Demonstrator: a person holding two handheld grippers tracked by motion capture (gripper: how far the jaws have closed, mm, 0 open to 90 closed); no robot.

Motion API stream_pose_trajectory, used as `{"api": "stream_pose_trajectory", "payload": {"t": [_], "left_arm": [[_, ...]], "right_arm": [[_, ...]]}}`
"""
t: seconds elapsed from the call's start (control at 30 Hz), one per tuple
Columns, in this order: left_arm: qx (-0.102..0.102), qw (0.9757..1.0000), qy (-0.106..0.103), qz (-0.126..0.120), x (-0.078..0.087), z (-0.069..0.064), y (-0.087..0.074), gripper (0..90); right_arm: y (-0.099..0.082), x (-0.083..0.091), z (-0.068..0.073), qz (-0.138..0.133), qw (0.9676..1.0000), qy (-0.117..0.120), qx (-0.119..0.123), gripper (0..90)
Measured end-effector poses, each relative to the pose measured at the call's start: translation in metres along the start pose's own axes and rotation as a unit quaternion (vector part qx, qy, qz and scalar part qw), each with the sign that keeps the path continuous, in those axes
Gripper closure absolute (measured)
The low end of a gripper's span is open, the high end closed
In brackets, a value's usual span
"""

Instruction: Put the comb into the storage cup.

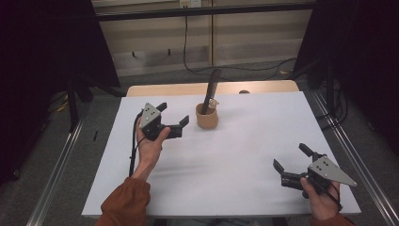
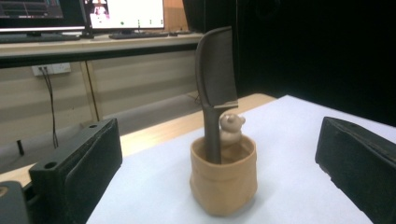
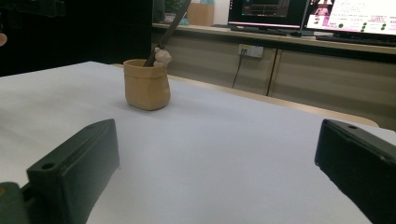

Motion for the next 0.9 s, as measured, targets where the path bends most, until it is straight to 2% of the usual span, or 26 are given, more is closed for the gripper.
{"api": "stream_pose_trajectory", "payload": {"t": [0.1, 0.2, 0.3, 0.43, 0.5, 0.57, 0.63, 0.73, 0.9], "left_arm": [[-0.005, 1.0, 0.007, -0.004, 0.006, 0.0, 0.0, 1.0], [0.003, 0.9999, 0.011, 0.002, 0.013, 0.003, -0.001, 1.5], [-0.004, 0.9999, 0.015, 0.003, 0.019, 0.004, -0.001, 1.5], [-0.007, 0.9996, 0.027, -0.003, 0.026, 0.005, -0.002, 1.7], [0.004, 0.9996, 0.029, -0.005, 0.031, 0.005, -0.004, 1.7], [-0.004, 0.9994, 0.034, -0.004, 0.036, 0.005, -0.005, 1.8], [-0.001, 0.9994, 0.032, -0.014, 0.041, 0.006, -0.006, 1.8], [-0.011, 0.9989, 0.045, -0.011, 0.047, 0.009, -0.009, 1.8], [-0.007, 0.9985, 0.055, -0.005, 0.056, 0.012, -0.014, 1.8]], "right_arm": [[0.0, 0.0, 0.0, 0.0, 1.0, 0.0, 0.0, 0.0], [0.0, 0.001, 0.0, -0.001, 1.0, 0.0, 0.0, 0.0], [0.0, 0.0, 0.0, 0.002, 1.0, 0.001, -0.004, 0.0], [0.0, 0.0, 0.0, 0.0, 1.0, 0.001, -0.003, 0.0], [0.0, 0.0, 0.0, 0.0, 1.0, 0.0, -0.003, 0.0], [0.0, -0.001, 0.0, 0.0, 1.0, 0.001, -0.003, 0.0], [0.0, -0.001, 0.0, 0.001, 1.0, 0.002, -0.004, 0.0], [0.0, -0.002, 0.001, 0.002, 1.0, 0.003, -0.002, 0.0], [0.0, -0.002, 0.0, 0.002, 1.0, 0.001, -0.003, 0.0]]}}
Point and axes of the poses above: each handheld gripper's, and its own axes: x roughly backward along the jaws, y roughly out of its top, z roughly to its left, the point moved 3 cm from there along -x, roughly forward along the jaws, and after that the axes turned 8 degrees about -z, right-handed, at the moved point
